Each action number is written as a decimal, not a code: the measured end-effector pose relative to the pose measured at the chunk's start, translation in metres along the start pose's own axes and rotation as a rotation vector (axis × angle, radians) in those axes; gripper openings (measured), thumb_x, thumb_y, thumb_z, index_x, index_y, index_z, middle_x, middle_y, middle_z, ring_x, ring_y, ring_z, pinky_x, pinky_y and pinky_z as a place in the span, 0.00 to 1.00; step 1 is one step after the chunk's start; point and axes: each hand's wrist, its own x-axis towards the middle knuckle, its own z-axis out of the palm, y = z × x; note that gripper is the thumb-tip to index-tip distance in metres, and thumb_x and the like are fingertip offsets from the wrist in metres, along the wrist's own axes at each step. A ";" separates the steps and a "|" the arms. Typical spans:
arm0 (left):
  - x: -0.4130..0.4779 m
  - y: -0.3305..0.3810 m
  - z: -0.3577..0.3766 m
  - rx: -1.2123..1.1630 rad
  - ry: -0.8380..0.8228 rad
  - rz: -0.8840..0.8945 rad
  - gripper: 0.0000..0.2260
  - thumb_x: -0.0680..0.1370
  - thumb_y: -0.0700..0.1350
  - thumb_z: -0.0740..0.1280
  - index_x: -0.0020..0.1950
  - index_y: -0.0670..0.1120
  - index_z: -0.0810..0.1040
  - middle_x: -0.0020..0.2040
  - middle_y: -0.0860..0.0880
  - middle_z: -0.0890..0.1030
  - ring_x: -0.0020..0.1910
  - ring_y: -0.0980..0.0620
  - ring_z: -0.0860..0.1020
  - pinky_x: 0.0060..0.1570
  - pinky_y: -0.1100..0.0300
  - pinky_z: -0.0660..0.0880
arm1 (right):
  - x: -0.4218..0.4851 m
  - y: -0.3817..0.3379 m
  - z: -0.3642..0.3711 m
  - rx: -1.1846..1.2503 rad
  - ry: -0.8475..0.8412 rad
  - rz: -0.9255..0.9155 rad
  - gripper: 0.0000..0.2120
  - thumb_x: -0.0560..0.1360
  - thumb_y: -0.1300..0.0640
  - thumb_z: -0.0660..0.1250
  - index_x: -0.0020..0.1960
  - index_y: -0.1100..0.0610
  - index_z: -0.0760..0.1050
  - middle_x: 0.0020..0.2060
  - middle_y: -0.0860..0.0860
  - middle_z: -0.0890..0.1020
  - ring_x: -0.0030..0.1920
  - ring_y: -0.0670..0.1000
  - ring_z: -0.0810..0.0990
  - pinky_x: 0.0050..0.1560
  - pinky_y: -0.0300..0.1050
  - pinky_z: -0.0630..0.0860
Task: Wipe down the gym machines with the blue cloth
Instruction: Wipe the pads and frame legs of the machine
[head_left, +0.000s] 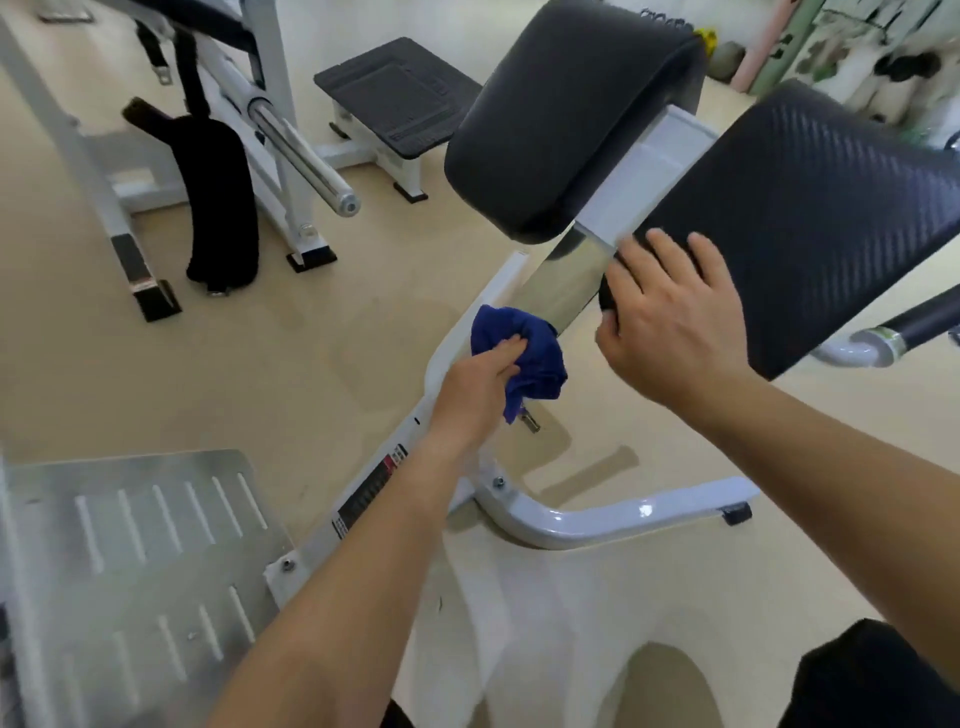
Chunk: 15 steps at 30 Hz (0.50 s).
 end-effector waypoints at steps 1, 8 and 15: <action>-0.006 -0.008 -0.006 0.009 0.031 0.004 0.14 0.78 0.49 0.69 0.35 0.45 0.74 0.29 0.50 0.70 0.29 0.55 0.70 0.29 0.65 0.68 | -0.009 -0.020 0.009 0.057 0.011 -0.074 0.19 0.78 0.53 0.55 0.63 0.59 0.75 0.64 0.57 0.78 0.67 0.59 0.72 0.72 0.56 0.61; -0.023 -0.077 -0.051 0.217 0.192 0.126 0.13 0.79 0.45 0.69 0.62 0.45 0.82 0.63 0.46 0.80 0.67 0.50 0.74 0.71 0.53 0.66 | -0.064 -0.126 0.109 0.476 -0.137 -0.075 0.21 0.75 0.57 0.60 0.66 0.59 0.74 0.66 0.59 0.74 0.62 0.65 0.73 0.51 0.57 0.77; -0.019 -0.113 -0.060 0.380 0.299 0.296 0.14 0.81 0.39 0.64 0.66 0.46 0.79 0.71 0.54 0.73 0.72 0.60 0.67 0.73 0.60 0.64 | -0.076 -0.142 0.148 0.574 0.134 0.002 0.10 0.76 0.55 0.66 0.56 0.53 0.80 0.69 0.56 0.74 0.69 0.63 0.70 0.56 0.58 0.74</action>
